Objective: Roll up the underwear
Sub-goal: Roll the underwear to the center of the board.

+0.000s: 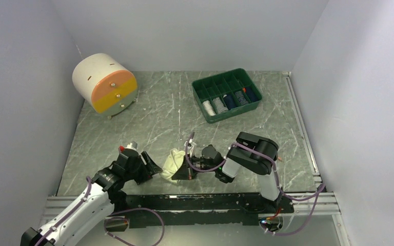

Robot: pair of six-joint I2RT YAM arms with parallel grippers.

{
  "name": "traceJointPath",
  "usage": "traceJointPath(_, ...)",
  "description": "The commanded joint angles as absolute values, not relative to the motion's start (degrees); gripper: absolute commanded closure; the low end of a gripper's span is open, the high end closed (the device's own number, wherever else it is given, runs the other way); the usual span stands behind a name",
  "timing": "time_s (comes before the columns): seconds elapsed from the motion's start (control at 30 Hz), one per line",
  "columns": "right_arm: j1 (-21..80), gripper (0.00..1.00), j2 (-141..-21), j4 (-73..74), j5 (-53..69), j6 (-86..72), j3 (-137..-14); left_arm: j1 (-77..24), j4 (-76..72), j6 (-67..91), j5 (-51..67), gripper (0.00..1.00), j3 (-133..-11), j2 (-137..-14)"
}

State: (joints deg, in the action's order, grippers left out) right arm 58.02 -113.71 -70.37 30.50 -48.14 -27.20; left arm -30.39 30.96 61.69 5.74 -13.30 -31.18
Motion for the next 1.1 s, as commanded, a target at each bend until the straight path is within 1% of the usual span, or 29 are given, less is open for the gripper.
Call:
traceJointPath(0.0,55.6,0.99,-115.9,-67.3,29.1,-54.2,-26.8,-30.1,31.5,60.9,5.6,0.34,-12.8,-29.7)
traceJointPath(0.07,55.2,0.98,-116.4,-65.2,29.7,-55.2,-27.9,-30.1,31.2,60.6,5.5,0.37,-12.9,-29.1)
traceJointPath(0.23,54.3,0.98,-117.0,-60.6,28.6,-56.2,-29.1,-30.2,30.2,60.1,6.6,0.49,-12.4,-26.6)
traceJointPath(0.37,53.5,0.99,-117.5,-60.0,28.3,-57.4,-28.9,-30.2,29.7,59.9,7.9,0.56,-11.1,-24.1)
traceJointPath(0.5,53.2,0.99,-117.2,-59.7,27.9,-58.0,-28.4,-30.1,28.3,59.6,9.6,0.55,-10.1,-20.6)
traceJointPath(0.63,53.2,0.99,-117.2,-58.6,27.7,-57.9,-28.9,-30.2,20.4,59.7,14.6,0.51,-6.7,-19.6)
traceJointPath(0.7,53.0,0.99,-117.1,-58.6,27.5,-58.1,-28.8,-30.2,17.5,59.9,15.9,0.53,-5.7,-21.5)
traceJointPath(0.77,53.0,0.99,-117.0,-58.5,27.2,-58.2,-28.7,-30.2,19.8,58.8,14.5,0.56,-6.9,-23.2)
traceJointPath(0.9,52.8,0.98,-117.1,-58.8,27.0,-58.5,-28.4,-30.2,20.4,56.5,13.8,0.57,-8.4,-24.7)
traceJointPath(0.97,52.8,0.98,-117.3,-59.1,27.2,-58.7,-28.3,-30.2,20.6,56.2,14.0,0.59,-8.1,-25.3)
traceJointPath(1.07,52.7,0.96,-117.1,-59.9,26.7,-58.5,-27.7,-30.2,20.1,55.7,14.3,0.58,-7.5,-25.5)
